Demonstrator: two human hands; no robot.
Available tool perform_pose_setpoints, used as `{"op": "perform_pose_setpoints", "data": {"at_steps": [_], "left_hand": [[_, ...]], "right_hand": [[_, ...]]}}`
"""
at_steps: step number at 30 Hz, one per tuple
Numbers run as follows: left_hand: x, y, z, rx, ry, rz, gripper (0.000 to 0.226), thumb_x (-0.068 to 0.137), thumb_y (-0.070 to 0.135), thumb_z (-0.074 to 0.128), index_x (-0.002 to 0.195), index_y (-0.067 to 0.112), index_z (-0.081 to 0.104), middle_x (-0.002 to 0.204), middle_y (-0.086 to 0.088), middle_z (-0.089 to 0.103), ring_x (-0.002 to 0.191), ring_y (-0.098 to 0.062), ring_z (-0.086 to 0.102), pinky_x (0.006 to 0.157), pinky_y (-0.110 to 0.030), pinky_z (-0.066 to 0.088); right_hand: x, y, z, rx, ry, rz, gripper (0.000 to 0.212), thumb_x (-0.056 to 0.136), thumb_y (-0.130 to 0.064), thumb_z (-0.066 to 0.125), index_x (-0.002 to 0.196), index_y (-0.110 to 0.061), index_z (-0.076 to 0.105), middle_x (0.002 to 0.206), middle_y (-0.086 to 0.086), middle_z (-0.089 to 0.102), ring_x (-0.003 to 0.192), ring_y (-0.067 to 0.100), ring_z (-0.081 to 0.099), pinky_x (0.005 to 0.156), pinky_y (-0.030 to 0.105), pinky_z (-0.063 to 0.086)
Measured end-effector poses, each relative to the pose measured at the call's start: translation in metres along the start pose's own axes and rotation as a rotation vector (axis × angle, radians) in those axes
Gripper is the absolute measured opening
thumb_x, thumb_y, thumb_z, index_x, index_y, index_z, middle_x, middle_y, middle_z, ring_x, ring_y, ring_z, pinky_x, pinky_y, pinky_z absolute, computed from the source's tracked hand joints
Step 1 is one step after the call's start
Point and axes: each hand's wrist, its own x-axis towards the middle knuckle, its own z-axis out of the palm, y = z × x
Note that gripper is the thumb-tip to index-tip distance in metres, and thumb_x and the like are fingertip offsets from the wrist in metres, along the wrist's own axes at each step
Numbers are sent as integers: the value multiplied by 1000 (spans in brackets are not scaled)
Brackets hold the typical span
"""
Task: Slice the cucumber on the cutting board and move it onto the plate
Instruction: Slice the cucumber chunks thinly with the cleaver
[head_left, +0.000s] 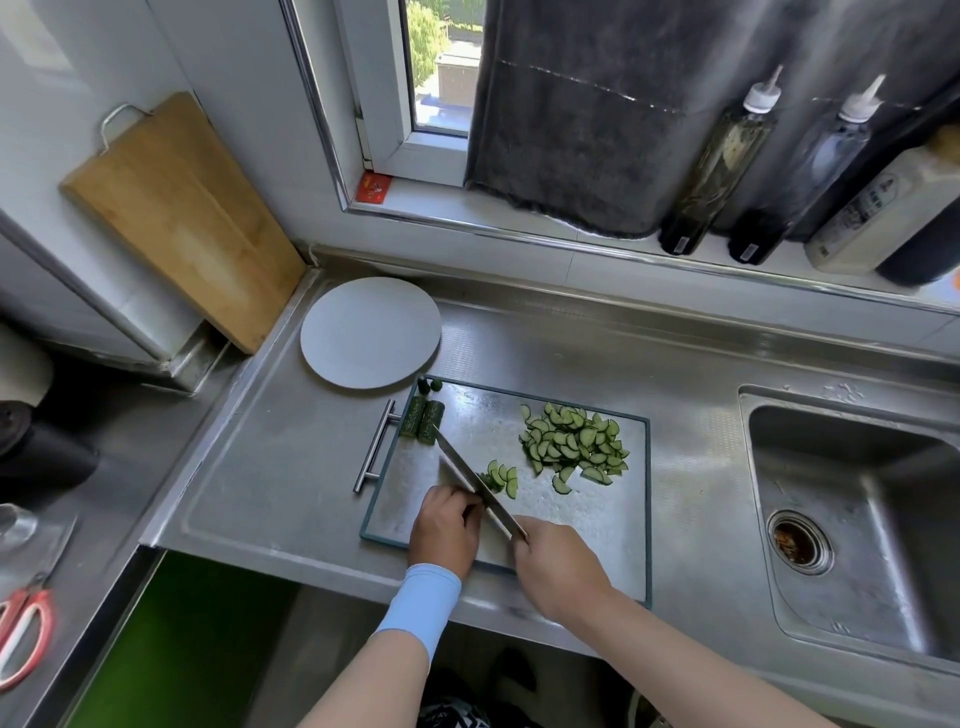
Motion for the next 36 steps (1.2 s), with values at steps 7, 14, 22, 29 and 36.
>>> {"op": "perform_pose_setpoints", "data": {"at_steps": [7,14,22,29,36], "left_hand": [[1,3,-1,21,5,-19,16,71,5,80,79,17,74,80,1,66,81,-20,59,73,-20,43],[2,-2,3,6,10,-20,16,70,3,80,78,15,73,79,1,64,79,-18,58,69,-21,45],[0,-4,5,-6,20,-18,15,71,1,78,76,12,70,79,-1,61,81,-18,55,69,-21,44],[2,-2,3,0,23,-14,16,70,3,80,77,14,71,78,0,64,80,-18,57,71,-22,45],[1,-2,2,2,28,-1,18,69,1,81,78,14,73,77,0,65,78,-19,58,72,-15,38]], "right_hand": [[-10,4,-3,-18,12,-17,36,101,-21,39,67,-34,38,66,-7,49,60,10,41,54,26,32],[1,1,1,-23,-10,14,32,98,-18,38,69,-29,42,69,-6,52,66,16,47,60,31,38],[14,-1,4,-20,-16,3,27,97,-20,38,102,-23,64,78,-6,56,75,19,53,65,30,41],[4,-2,-4,-23,-11,-23,32,99,-20,38,69,-31,41,67,-7,50,62,14,44,55,29,34],[-10,6,-7,-24,-7,-28,36,100,-20,38,66,-31,36,63,-7,45,56,11,37,54,28,30]]}}
